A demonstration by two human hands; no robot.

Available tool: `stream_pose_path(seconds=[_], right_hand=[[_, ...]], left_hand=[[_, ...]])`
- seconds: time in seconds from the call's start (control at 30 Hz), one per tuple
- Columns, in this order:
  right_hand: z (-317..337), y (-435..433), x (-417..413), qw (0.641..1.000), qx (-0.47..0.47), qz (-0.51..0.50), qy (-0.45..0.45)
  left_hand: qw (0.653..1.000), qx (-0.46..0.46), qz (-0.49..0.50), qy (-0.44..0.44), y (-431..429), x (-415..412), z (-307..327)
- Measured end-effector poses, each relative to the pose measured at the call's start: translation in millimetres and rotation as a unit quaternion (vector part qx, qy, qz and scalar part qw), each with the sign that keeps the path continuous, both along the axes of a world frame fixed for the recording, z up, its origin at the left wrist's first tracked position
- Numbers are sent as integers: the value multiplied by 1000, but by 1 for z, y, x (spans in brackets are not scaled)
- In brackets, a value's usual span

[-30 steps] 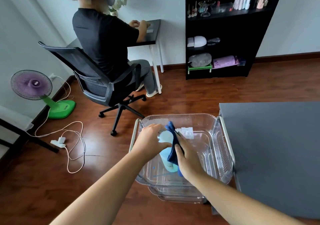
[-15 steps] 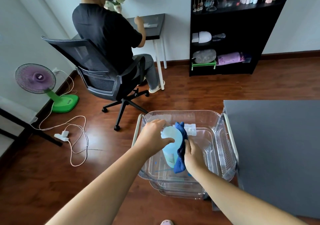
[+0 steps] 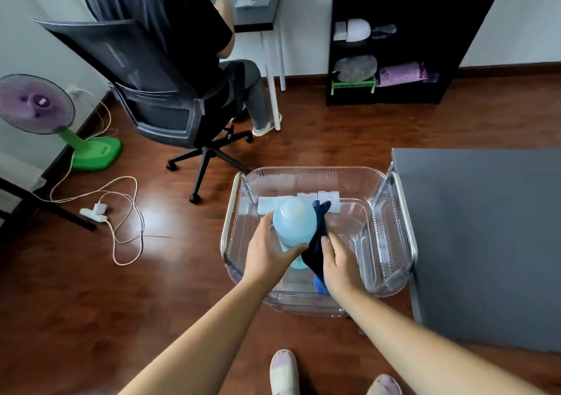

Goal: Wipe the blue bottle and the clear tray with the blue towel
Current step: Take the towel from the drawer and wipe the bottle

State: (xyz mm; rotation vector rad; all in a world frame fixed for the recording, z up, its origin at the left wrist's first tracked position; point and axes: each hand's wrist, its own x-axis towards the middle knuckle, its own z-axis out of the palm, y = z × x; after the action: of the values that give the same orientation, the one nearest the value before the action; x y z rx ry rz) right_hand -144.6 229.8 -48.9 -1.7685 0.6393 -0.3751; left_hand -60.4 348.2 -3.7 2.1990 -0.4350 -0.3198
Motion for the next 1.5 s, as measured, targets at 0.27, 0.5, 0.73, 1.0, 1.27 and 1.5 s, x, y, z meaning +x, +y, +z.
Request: stream_pose_path(seconds=[0.27,0.5,0.73,1.0,1.27,1.5], right_hand=[[-2,-1,-4,999,-21,25,-10],[29,-11,-20,981,-172,69,-60],[81,-22,-7,983,-104,101,-109],[129,-41,26,987,30,58,-147],[171,-46,32,969,-110,198,-95],[150,-23,-7,941,-253,201,-105]], left_hand=[[996,-74,40,28,-19,6,-6],[984,-146,78,69,-29,9,35],[978,-179,46,96,-46,15,101],[946,-246,-137,161,-40,5,126],[926,-332,-92,153,-37,14,137],[908,-341,-117,215,-33,22,141]])
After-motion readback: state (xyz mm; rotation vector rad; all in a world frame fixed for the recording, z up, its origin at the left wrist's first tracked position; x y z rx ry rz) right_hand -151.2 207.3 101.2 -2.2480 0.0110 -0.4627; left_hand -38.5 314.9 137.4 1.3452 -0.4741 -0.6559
